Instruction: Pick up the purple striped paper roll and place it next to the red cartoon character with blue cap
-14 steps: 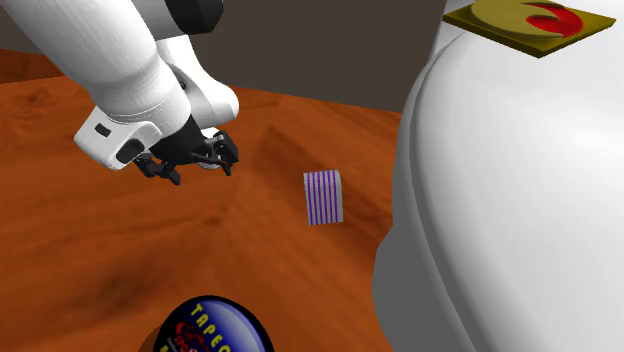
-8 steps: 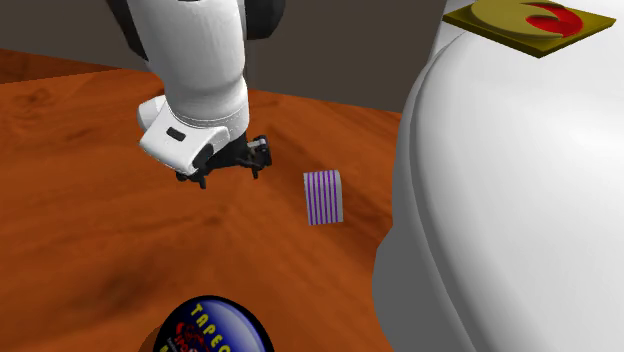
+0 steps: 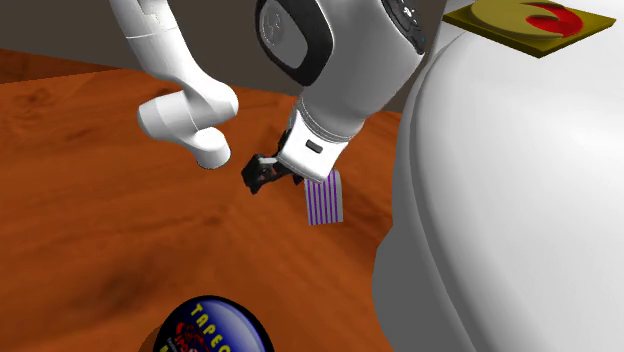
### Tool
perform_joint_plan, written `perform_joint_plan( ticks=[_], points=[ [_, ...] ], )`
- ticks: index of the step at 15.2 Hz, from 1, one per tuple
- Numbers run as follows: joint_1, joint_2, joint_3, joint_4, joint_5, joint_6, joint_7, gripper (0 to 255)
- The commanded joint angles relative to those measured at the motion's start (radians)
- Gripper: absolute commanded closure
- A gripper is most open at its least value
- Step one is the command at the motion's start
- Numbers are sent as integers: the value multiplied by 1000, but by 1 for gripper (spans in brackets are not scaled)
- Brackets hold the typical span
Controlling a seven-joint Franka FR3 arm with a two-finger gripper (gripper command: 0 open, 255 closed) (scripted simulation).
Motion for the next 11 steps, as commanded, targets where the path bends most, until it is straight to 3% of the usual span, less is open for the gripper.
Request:
perform_joint_plan(
  ticks=[1, 2, 3, 8, 9, 11],
  points=[
    [28, 144, 90, 79, -61, -15, 56, 0],
    [51, 202, 110, 114, -97, -40, 82, 0],
    [18, 17, -1, 88, -69, -282, 49, 0],
    [79, 192, 74, 169, -139, -298, 115, 0],
    [45, 40, -11, 139, -132, -469, 82, 0],
    [54, 76, 8, 151, -141, -463, 94, 0]
  ],
)
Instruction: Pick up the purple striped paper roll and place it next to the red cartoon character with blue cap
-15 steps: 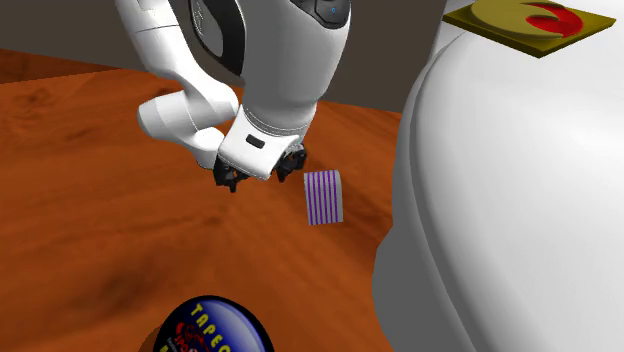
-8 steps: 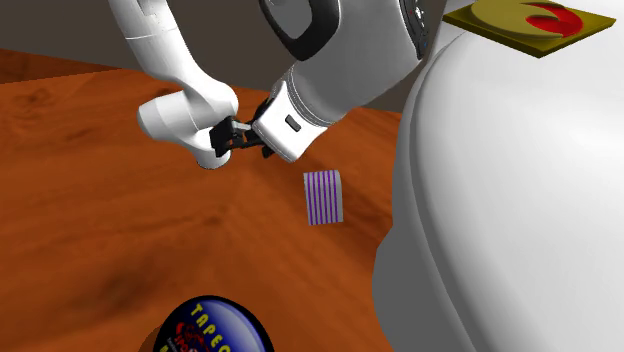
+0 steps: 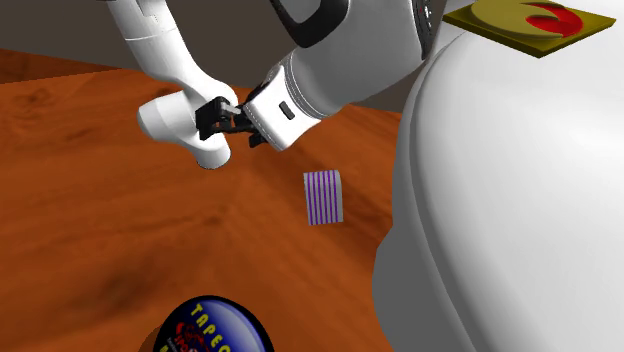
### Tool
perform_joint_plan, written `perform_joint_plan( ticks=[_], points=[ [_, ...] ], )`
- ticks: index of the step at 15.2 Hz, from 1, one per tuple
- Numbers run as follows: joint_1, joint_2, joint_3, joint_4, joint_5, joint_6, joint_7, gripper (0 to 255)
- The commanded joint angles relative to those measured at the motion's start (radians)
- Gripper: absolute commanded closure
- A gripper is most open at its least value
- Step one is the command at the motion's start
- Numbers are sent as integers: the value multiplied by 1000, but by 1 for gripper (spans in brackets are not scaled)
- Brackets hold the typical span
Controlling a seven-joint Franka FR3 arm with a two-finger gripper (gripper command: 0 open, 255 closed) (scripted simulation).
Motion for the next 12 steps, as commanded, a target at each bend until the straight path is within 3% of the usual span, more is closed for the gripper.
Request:
perform_joint_plan(
  ticks=[1, 5, 6, 7, 12],
  points=[
    [18, 69, 36, 17, -14, 23, 17, 0],
    [99, 224, 69, 76, -64, 30, 70, 0],
    [59, 42, -20, 67, -58, -78, 54, 0],
    [59, 43, -20, 67, -58, -78, 54, 0],
    [119, 214, 43, 117, -100, -49, 98, 0]
  ],
)
